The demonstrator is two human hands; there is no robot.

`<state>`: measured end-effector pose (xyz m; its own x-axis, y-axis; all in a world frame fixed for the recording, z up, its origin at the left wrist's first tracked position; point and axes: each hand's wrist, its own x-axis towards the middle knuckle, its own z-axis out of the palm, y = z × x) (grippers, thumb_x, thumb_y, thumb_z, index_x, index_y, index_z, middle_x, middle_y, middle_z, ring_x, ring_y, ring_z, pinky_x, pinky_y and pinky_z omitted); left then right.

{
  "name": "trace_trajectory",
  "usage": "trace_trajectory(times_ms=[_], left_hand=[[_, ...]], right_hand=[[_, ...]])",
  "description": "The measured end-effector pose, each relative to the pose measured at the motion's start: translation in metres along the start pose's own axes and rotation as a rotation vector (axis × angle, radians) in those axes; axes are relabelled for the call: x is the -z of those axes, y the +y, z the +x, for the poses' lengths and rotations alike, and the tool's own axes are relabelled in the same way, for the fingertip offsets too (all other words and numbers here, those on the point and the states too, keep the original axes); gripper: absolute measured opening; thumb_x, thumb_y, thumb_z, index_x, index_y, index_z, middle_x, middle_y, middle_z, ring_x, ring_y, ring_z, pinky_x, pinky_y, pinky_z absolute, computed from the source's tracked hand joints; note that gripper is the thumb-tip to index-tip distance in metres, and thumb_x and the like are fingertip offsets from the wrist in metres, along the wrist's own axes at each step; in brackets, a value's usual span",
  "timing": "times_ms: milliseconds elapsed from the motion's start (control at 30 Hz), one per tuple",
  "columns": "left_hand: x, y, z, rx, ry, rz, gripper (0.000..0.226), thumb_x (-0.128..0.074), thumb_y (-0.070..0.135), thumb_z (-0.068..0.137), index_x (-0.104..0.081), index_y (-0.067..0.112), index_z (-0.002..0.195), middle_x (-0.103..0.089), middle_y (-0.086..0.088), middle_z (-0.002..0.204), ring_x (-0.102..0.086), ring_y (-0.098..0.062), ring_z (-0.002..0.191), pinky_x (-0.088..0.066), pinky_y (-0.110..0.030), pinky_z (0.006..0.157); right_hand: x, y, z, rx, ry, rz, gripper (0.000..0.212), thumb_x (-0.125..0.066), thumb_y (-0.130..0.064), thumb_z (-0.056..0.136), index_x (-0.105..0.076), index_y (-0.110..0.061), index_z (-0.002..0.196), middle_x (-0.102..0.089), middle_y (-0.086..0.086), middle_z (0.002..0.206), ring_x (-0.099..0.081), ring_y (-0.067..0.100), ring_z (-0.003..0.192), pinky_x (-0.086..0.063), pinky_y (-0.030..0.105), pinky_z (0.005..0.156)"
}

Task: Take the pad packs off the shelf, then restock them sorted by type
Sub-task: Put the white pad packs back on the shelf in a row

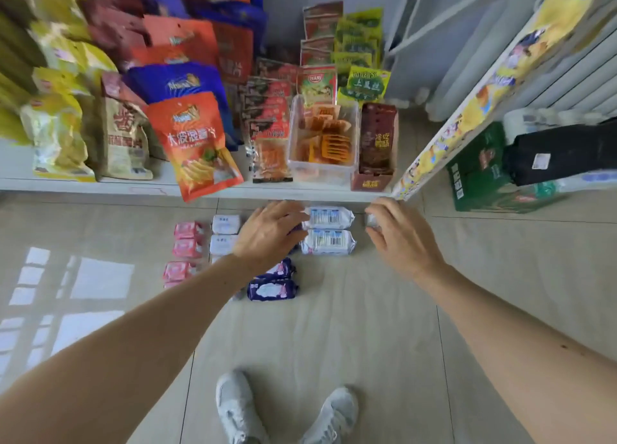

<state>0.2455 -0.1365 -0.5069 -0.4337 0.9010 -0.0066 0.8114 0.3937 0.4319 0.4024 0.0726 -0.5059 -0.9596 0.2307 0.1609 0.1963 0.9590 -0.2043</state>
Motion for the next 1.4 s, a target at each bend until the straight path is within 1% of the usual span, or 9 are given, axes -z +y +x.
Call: trace_trajectory(times_ms=[100, 233, 433, 600, 800, 967, 1100, 1300, 1400], left_hand=[[-0.07, -0.032, 0.0, 0.059, -0.046, -0.015, 0.036, -0.05, 0.035, 0.092, -0.063, 0.014, 0.118, -0.059, -0.003, 0.127, -0.055, -0.028, 0.114, -0.042, -0.038, 0.09], [-0.163, -0.08, 0.013, 0.132, -0.222, 0.051, 0.051, -0.047, 0.039, 0.096, -0.037, 0.022, 0.143, -0.034, 0.006, 0.151, -0.033, -0.017, 0.136, -0.026, -0.036, 0.107], [-0.274, -0.143, 0.046, 0.164, -0.278, 0.062, 0.059, -0.042, 0.044, 0.096, -0.026, 0.021, 0.148, -0.022, 0.001, 0.156, -0.022, -0.021, 0.142, -0.026, -0.049, 0.113], [-0.32, -0.178, 0.08, 0.166, -0.237, 0.081, 0.059, -0.037, 0.046, 0.097, -0.024, 0.021, 0.149, -0.016, -0.002, 0.158, -0.016, -0.022, 0.145, -0.023, -0.052, 0.114], [-0.338, -0.195, 0.116, 0.144, -0.218, 0.057, 0.059, -0.035, 0.049, 0.097, -0.014, 0.033, 0.15, -0.005, -0.001, 0.16, -0.006, -0.026, 0.146, -0.014, -0.051, 0.117], [-0.342, -0.194, 0.14, 0.196, -0.261, 0.031, 0.057, -0.038, 0.05, 0.096, -0.016, 0.041, 0.148, 0.0, -0.004, 0.16, 0.002, -0.032, 0.146, -0.01, -0.056, 0.115], [-0.346, -0.19, 0.155, 0.19, -0.312, 0.061, 0.07, -0.051, 0.047, 0.091, -0.012, 0.04, 0.149, 0.003, -0.008, 0.159, 0.005, -0.034, 0.145, -0.011, -0.056, 0.113], [-0.352, -0.195, 0.171, 0.163, -0.344, 0.24, 0.087, -0.064, 0.054, 0.079, -0.011, 0.042, 0.148, -0.037, -0.016, 0.138, -0.028, -0.037, 0.126, -0.033, -0.051, 0.102], [-0.344, -0.188, 0.166, 0.167, -0.328, 0.195, 0.083, -0.063, 0.052, 0.081, -0.015, 0.039, 0.148, -0.04, -0.015, 0.131, -0.03, -0.037, 0.123, -0.036, -0.051, 0.099]], right_hand=[[-0.079, 0.022, -0.015, -0.062, -0.141, -0.013, 0.038, -0.076, -0.015, 0.074, -0.061, -0.007, 0.108, -0.06, 0.009, 0.109, -0.06, 0.034, 0.092, -0.051, 0.044, 0.072], [-0.184, 0.042, -0.028, -0.156, -0.303, -0.02, 0.054, -0.074, -0.027, 0.078, -0.053, -0.01, 0.125, -0.055, 0.008, 0.125, -0.053, 0.033, 0.11, -0.046, 0.043, 0.083], [-0.305, 0.066, -0.028, -0.298, -0.514, -0.008, 0.096, -0.079, -0.044, 0.069, -0.026, -0.016, 0.144, -0.025, 0.007, 0.15, -0.035, 0.034, 0.128, -0.04, 0.043, 0.099], [-0.363, 0.084, -0.018, -0.395, -0.497, 0.062, 0.106, -0.087, -0.041, 0.06, -0.024, -0.016, 0.142, -0.022, 0.01, 0.148, -0.038, 0.033, 0.126, -0.048, 0.045, 0.09], [-0.396, 0.102, -0.028, -0.356, -0.203, 0.155, 0.08, -0.089, -0.029, 0.06, -0.044, -0.008, 0.123, -0.039, 0.011, 0.129, -0.045, 0.028, 0.114, -0.051, 0.042, 0.079], [-0.392, 0.117, -0.043, -0.261, -0.242, 0.274, 0.078, -0.089, -0.033, 0.057, -0.049, -0.016, 0.121, -0.049, 0.003, 0.122, -0.049, 0.021, 0.11, -0.046, 0.034, 0.08], [-0.383, 0.129, -0.056, -0.137, -0.328, 0.257, 0.084, -0.086, -0.036, 0.058, -0.046, -0.022, 0.13, -0.047, -0.001, 0.125, -0.049, 0.018, 0.112, -0.051, 0.039, 0.079], [-0.383, 0.142, -0.061, -0.133, -0.39, 0.256, 0.089, -0.087, -0.041, 0.054, -0.044, -0.025, 0.13, -0.045, -0.007, 0.125, -0.05, 0.013, 0.108, -0.049, 0.032, 0.077], [-0.378, 0.139, -0.065, -0.203, -0.431, 0.318, 0.086, -0.087, -0.04, 0.055, -0.043, -0.027, 0.128, -0.051, -0.007, 0.121, -0.053, 0.015, 0.103, -0.05, 0.035, 0.082]])
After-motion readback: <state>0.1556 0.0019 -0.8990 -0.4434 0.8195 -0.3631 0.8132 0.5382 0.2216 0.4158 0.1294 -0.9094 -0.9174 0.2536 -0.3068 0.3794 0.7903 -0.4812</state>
